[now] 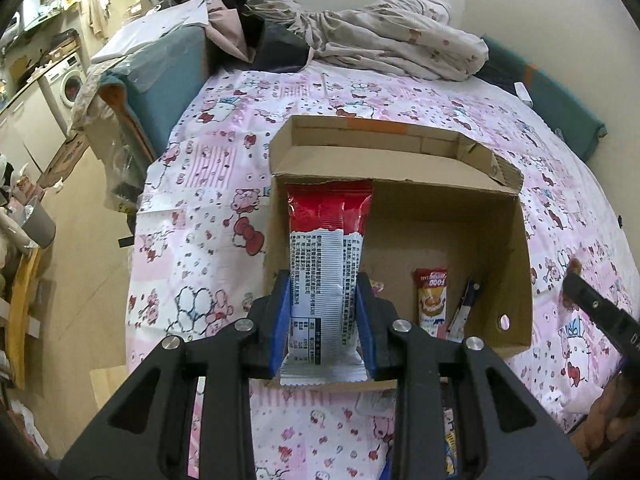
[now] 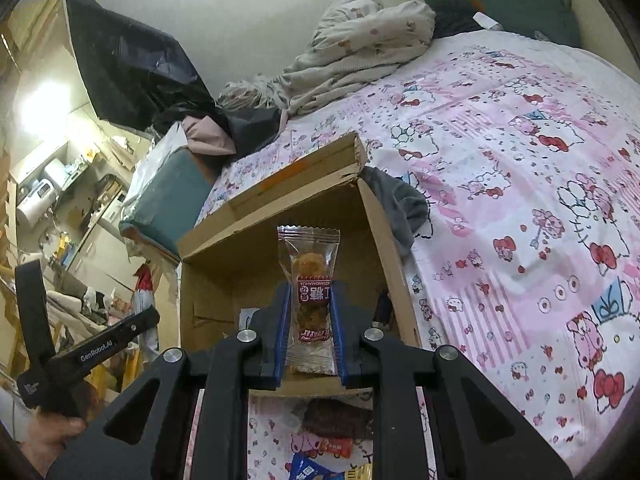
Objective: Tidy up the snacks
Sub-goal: 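Carry both packets over the box with both tools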
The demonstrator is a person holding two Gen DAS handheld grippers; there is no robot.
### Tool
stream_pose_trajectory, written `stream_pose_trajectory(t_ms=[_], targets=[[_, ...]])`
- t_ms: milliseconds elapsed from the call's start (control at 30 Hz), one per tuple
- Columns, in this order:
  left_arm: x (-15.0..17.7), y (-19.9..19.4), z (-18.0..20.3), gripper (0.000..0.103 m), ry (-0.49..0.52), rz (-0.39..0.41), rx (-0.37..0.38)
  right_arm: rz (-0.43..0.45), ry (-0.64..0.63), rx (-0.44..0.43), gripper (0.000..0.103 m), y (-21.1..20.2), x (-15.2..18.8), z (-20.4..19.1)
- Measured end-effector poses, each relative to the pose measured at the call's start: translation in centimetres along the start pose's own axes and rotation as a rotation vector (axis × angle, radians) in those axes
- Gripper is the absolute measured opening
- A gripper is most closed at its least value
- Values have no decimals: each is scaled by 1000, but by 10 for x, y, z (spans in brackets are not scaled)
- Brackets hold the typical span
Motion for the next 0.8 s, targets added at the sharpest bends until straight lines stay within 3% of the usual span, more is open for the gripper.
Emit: stream_pose_trajectory(t_ms=[233, 533, 800], targets=[[-4, 23, 11, 26, 19, -21, 6, -49, -40, 6, 20, 25, -2, -4], [-2, 48, 15, 26, 33, -26, 19, -178, -64, 35, 20, 64, 10, 0], [6, 67, 18, 26, 54, -43, 36, -238, -75, 29, 21, 77, 22, -1]])
Point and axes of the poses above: each gripper's, at about its wrist camera, not at the fingertips, and y roughly the way its jaws point, z to its right, x to its underside, the point moved 7 cm from there along y, roughly the way its jaws point, and after that the axes turned 1 degree about x, right-handed, at the moved point
